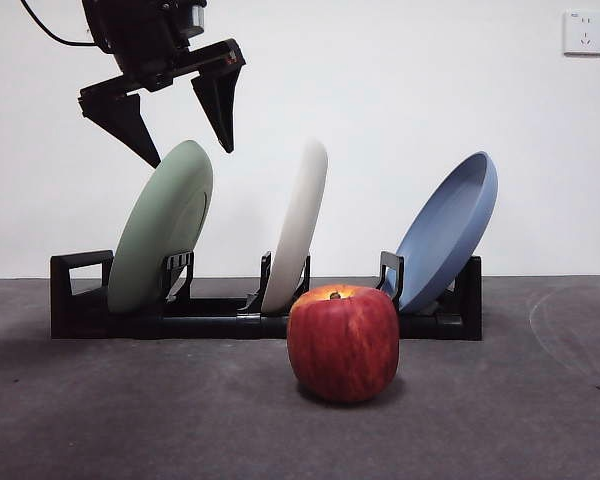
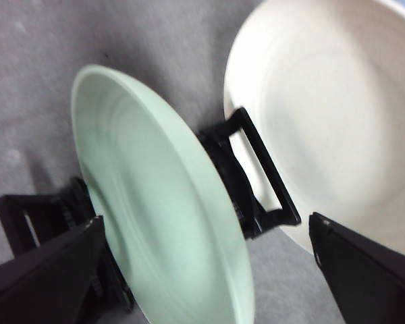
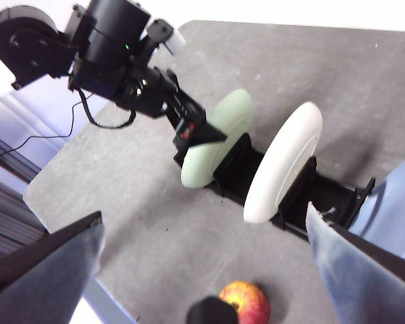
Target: Take the green plate from the plate rack,put the plate on the table,take the apple from the table,put the apple in the plate
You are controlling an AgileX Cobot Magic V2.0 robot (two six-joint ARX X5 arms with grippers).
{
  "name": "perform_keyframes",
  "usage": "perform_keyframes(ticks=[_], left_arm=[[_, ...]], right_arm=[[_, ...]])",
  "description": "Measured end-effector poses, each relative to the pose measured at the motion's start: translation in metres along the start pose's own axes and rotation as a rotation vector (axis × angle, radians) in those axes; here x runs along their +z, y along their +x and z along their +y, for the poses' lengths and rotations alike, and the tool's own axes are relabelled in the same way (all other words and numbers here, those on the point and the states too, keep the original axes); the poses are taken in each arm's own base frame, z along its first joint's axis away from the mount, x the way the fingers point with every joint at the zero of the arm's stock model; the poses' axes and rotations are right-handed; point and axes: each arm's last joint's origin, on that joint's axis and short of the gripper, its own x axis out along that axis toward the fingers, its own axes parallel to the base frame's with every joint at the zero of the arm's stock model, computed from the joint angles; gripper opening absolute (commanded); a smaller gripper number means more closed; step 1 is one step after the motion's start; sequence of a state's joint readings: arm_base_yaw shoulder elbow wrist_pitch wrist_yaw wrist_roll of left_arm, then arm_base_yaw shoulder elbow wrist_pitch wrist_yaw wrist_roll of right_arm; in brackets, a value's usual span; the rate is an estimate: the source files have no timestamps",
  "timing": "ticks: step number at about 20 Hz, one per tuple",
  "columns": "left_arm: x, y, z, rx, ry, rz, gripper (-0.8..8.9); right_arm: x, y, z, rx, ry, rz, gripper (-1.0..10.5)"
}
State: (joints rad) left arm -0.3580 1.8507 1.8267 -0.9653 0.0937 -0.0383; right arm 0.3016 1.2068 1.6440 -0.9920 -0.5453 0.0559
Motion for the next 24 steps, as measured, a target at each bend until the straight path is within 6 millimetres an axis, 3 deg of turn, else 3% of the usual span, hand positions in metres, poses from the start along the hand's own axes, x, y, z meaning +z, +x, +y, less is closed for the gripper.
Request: perform_keyframes(ticks=[4, 11, 17, 20, 24], left_arm=[[0.000, 0.000, 0.002, -0.005, -0.003, -0.004, 3.58], [0.000, 0.000, 0.001, -0.013, -0.003, -0.004, -0.16], [0.001, -0.004, -0.002, -0.074, -0.030, 0.011, -0.09], [0.015, -0.032, -0.007, -0.162, -0.022, -0.039, -0.09], [0.036, -0.098, -0.015, -0.190, 0.013, -0.190, -0.09]], right_arm=[[-0.001, 0.000, 0.000, 0.000, 0.003, 0.005, 5.0], [-0.001, 0.000, 0.000, 0.000, 0.003, 0.005, 5.0], [-0.001, 0.000, 0.000, 0.000, 0.003, 0.005, 5.0], [-0.001, 0.000, 0.000, 0.000, 0.003, 0.006, 5.0], [-0.001, 0.000, 0.000, 0.000, 0.003, 0.005, 5.0]])
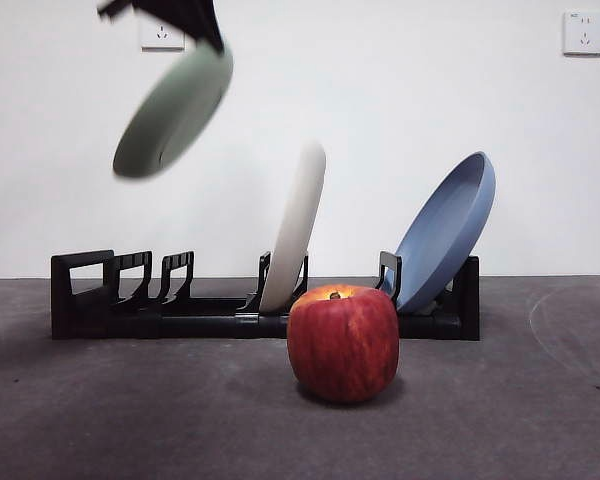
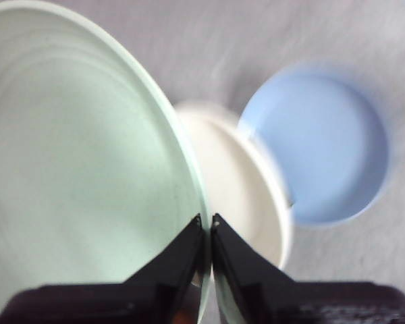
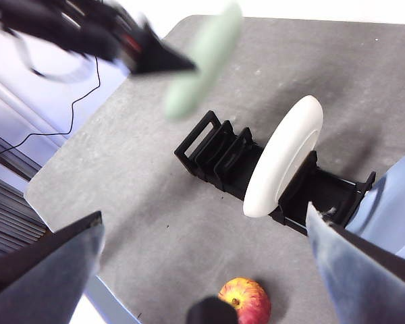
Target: Take the green plate from the plate rack,put the plate on the table,take the apple from the table,put the apple in the plate
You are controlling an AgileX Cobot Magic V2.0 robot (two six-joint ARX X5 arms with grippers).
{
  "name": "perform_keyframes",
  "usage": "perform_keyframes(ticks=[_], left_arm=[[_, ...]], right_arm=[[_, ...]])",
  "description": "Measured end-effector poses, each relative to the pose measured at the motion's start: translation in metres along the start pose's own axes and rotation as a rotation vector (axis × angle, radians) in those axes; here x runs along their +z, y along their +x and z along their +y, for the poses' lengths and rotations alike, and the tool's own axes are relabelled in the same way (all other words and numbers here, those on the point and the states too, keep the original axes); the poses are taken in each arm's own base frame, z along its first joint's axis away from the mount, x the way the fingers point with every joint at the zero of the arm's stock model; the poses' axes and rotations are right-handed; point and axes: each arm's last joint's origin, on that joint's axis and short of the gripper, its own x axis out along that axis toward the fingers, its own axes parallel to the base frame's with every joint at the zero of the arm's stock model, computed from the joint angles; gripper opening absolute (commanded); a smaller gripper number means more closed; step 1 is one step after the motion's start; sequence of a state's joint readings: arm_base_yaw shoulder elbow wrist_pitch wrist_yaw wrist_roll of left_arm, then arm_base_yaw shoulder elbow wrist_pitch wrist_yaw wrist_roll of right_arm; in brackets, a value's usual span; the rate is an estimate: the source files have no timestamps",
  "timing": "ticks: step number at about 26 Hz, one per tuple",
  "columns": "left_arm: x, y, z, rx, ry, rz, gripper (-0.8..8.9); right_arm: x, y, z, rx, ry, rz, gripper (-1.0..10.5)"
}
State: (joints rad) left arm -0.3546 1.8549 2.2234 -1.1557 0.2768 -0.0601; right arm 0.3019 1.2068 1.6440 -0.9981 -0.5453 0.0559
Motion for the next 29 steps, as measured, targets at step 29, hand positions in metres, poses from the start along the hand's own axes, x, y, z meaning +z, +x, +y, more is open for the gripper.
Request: perform_keyframes(ticks=[29], left_arm=[[-0.162, -0.194, -0.090, -0.016, 0.292, -0.097, -0.09]], right_arm=[[0.000, 0.000, 0.000, 0.000, -0.001, -0.002, 5.0]])
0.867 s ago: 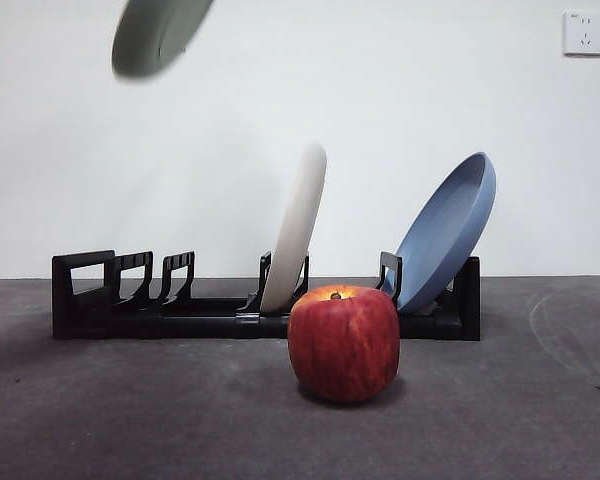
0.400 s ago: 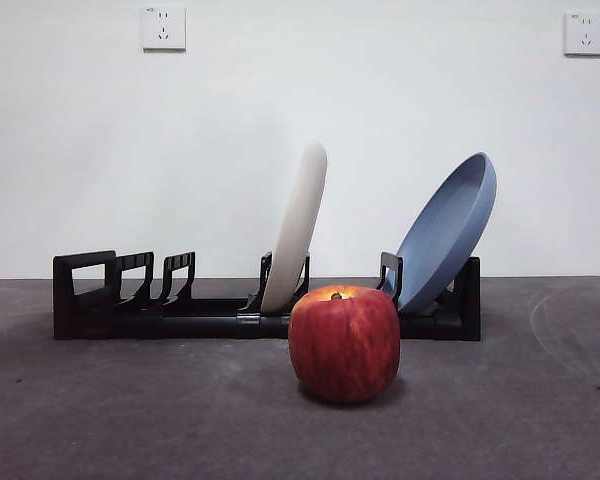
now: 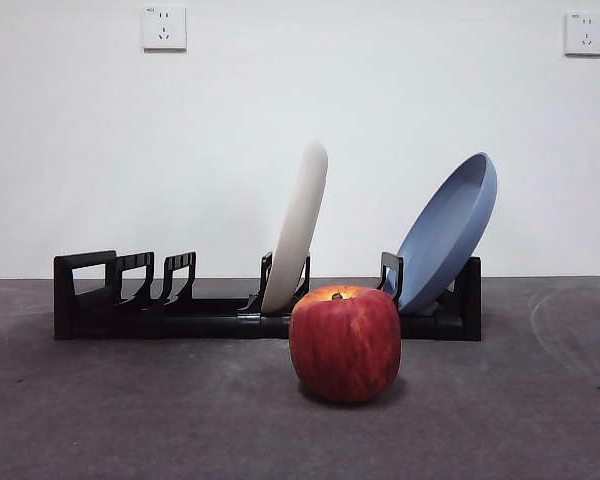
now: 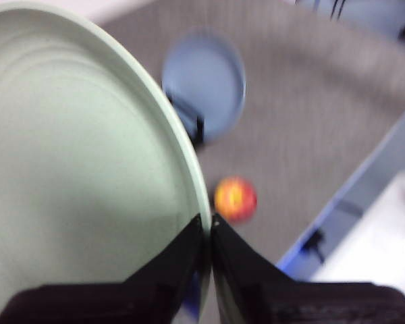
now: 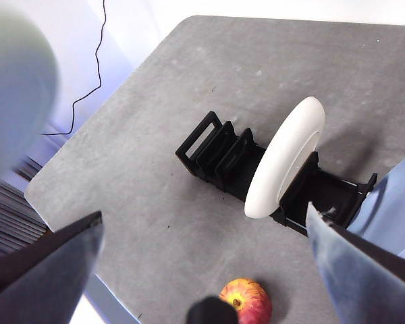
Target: Take the green plate from the plate rack,put the plate on the table,take the apple from the table,put the apple in the plate
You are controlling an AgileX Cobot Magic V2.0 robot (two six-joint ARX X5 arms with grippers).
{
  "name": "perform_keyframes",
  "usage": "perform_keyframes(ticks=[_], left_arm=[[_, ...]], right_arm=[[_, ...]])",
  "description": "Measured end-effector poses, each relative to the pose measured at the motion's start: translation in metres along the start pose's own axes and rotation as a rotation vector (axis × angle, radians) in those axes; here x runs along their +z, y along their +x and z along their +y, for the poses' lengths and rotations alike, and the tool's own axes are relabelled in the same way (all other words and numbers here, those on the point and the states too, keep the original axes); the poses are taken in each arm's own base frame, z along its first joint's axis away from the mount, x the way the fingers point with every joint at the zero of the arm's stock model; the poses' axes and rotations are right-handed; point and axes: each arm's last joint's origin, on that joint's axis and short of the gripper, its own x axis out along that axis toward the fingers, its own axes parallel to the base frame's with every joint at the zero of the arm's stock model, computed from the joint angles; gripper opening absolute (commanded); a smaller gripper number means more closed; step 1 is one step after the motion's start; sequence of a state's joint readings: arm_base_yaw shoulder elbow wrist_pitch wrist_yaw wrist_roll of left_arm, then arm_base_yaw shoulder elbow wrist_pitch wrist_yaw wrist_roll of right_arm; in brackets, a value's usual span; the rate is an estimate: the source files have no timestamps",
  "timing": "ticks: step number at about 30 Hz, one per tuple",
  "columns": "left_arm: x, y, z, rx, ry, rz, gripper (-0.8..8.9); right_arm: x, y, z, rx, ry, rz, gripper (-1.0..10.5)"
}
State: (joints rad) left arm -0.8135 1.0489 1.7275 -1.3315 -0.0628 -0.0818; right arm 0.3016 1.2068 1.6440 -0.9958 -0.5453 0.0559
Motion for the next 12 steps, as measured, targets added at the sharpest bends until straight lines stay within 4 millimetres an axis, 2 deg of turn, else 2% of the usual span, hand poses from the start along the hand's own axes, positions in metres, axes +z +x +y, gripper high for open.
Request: perform_keyframes(ticks=[5, 7, 12], left_arm=[[-0.039, 0.060, -0.003, 0.081, -0.025, 0.250, -0.09], [-0.053, 0.092, -0.004, 0.127, -0.019, 0.334, -0.09], [-0.080, 0.149, -0.010, 0.136, -0.014, 0.421, -0.09]], right_arm=[[0.000, 0.000, 0.000, 0.000, 0.000, 0.000, 5.0], [0.000, 0.000, 0.000, 0.000, 0.000, 0.000, 5.0], [0.000, 0.000, 0.000, 0.000, 0.000, 0.000, 5.0]])
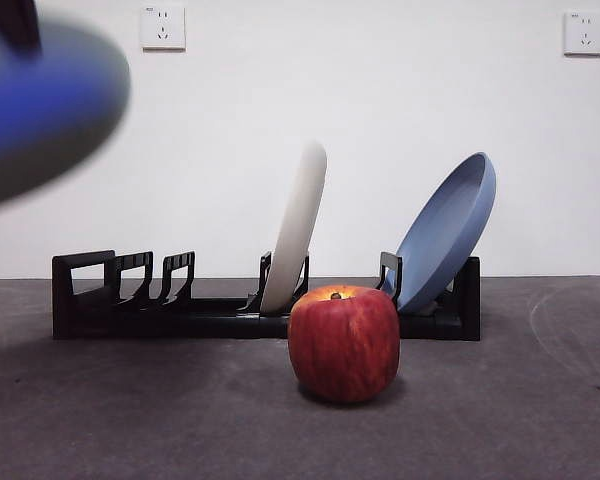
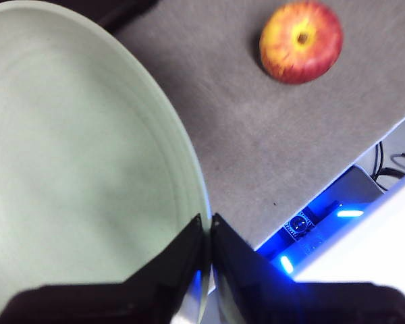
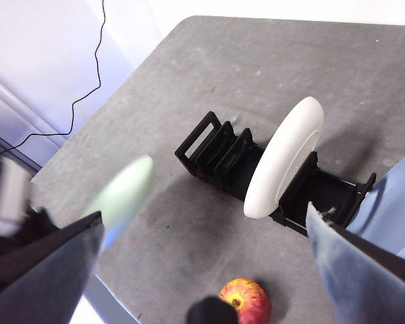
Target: Take the green plate from the plate rack,put the plate on the table,take the apple from the table,put the apple in the plate
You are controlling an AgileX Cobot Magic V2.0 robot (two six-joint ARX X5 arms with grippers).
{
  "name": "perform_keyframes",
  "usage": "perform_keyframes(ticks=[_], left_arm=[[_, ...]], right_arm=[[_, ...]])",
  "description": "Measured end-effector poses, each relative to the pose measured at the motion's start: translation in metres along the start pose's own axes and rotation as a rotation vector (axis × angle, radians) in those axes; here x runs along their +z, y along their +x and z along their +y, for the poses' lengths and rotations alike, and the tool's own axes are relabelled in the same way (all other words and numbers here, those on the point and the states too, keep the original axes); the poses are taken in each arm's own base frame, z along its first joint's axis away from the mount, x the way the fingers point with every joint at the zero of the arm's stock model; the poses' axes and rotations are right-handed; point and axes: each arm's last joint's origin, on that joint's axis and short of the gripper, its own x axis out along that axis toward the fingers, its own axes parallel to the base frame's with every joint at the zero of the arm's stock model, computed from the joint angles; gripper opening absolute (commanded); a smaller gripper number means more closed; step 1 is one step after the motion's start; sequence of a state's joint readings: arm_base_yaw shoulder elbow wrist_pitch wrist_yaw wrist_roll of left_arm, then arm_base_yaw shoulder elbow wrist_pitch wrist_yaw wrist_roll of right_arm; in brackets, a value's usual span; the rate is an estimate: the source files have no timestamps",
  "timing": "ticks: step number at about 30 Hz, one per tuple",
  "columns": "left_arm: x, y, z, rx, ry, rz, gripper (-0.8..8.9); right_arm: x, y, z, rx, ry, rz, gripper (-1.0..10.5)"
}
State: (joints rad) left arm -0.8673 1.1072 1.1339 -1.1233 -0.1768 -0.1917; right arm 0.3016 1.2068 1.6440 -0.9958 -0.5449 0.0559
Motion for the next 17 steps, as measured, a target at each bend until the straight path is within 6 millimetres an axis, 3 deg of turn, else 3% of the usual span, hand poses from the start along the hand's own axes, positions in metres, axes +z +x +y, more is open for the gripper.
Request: perform_keyframes(ticks=[8, 17], left_arm=[[-0.006, 0.088, -0.019, 0.013, 0.022, 0.107, -0.09], [-0.001, 0.145, -0.035, 0.035, 0.052, 0.169, -0.09]], right_arm=[[0.000, 0.000, 0.000, 0.000, 0.000, 0.000, 5.0], [0.000, 0.000, 0.000, 0.000, 0.000, 0.000, 5.0]])
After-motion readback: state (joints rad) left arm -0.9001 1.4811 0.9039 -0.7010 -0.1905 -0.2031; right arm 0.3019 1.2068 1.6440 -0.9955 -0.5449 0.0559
